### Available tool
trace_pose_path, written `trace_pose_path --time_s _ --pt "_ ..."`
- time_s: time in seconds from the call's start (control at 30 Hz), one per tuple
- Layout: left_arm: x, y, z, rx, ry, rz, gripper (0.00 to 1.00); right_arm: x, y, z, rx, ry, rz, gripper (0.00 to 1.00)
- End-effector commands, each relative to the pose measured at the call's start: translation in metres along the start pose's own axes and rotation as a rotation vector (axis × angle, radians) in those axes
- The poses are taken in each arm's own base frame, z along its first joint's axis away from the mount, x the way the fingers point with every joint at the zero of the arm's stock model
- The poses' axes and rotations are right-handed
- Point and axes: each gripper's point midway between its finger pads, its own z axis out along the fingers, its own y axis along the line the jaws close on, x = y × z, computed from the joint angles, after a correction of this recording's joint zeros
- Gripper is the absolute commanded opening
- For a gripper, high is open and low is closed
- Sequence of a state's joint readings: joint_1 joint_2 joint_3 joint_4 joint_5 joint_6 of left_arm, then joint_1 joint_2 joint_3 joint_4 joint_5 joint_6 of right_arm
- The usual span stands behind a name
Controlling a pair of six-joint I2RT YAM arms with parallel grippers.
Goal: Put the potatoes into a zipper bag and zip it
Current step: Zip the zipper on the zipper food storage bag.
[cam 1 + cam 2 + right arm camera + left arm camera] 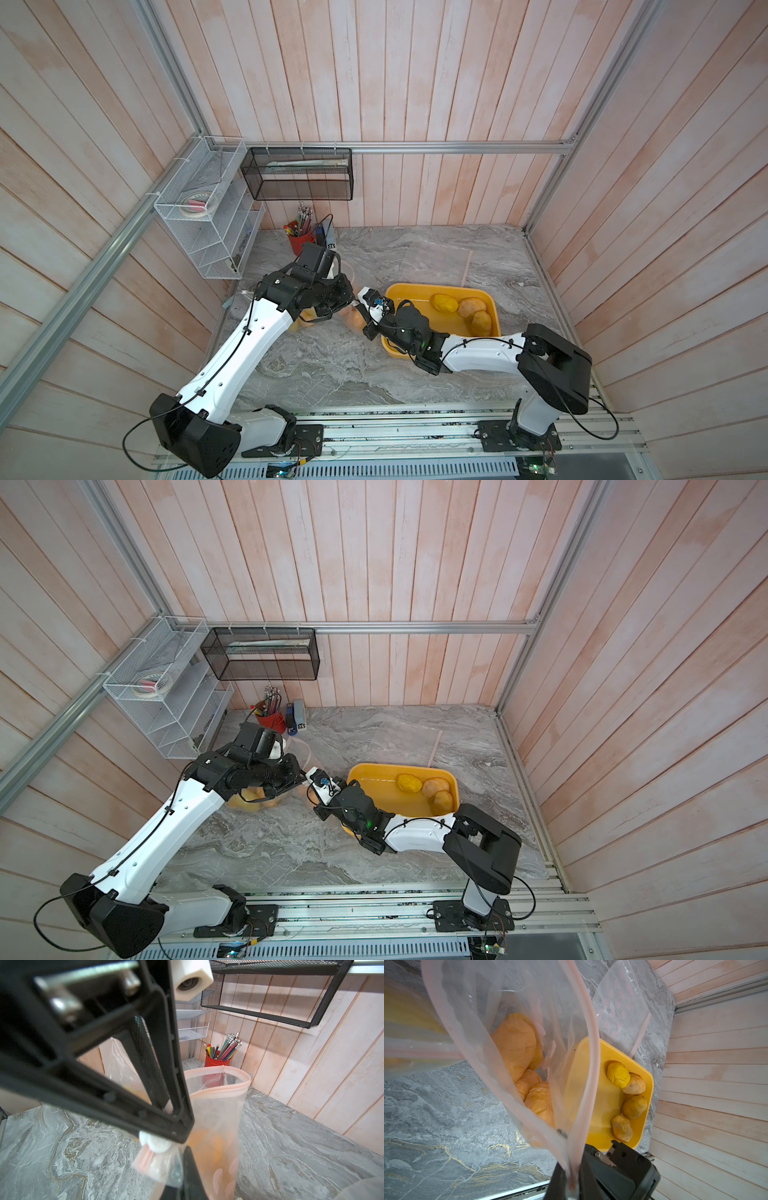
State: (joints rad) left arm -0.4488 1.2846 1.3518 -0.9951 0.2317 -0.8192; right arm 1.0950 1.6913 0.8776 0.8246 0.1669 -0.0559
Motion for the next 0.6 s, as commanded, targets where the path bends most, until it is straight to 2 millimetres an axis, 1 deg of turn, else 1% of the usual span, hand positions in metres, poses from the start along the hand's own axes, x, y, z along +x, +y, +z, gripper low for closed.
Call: trace_pose_path --time_s 0.0,0.07,0.1,0.17,0.2,0.23,0.3,0.4,0.47,0.57 --pt "-0.006 -0.008 -0.01 0.028 -0.027 0.015 0.08 -0.009 -0.004 -0.003 0.013 -0.034 0.015 0.0" --pt "-0.006 -0.009 -0.01 0.032 -0.029 0.017 0.03 -0.01 -0.004 -0.002 0.013 -0.031 0.016 0.0" --pt "-0.006 -0.007 -0.009 0.026 -0.03 0.015 0.02 -0.011 -0.003 -0.003 0.014 -0.031 0.017 0.01" --pt "-0.006 -0.005 -0.007 0.016 -0.029 0.015 0.02 -0.014 -0.003 -0.005 0.028 -0.039 0.012 0.17" --pt "-0.006 -0.004 -0.005 0.011 -0.024 0.013 0.02 -0.018 -0.003 -0.007 0.033 -0.046 0.008 0.23" --pt "-0.006 -0.004 -0.003 0.008 -0.019 0.014 0.02 -0.02 -0.004 -0.009 0.041 -0.05 0.003 0.27" --pt "-0.005 -0.003 0.0 0.006 -0.011 0.012 0.0 -0.023 -0.005 -0.01 0.053 -0.055 -0.004 0.31" --pt "-0.005 -0.003 0.002 0.003 -0.005 0.01 0.0 -0.025 -0.007 -0.01 0.065 -0.056 -0.014 0.31" --pt "-0.005 -0.002 0.002 0.001 -0.006 0.01 0.0 -0.025 -0.006 -0.008 0.06 -0.054 -0.017 0.29" --pt "-0.005 -0.002 0.002 0.002 -0.007 0.011 0.0 -0.025 -0.001 -0.006 0.038 -0.053 -0.02 0.11"
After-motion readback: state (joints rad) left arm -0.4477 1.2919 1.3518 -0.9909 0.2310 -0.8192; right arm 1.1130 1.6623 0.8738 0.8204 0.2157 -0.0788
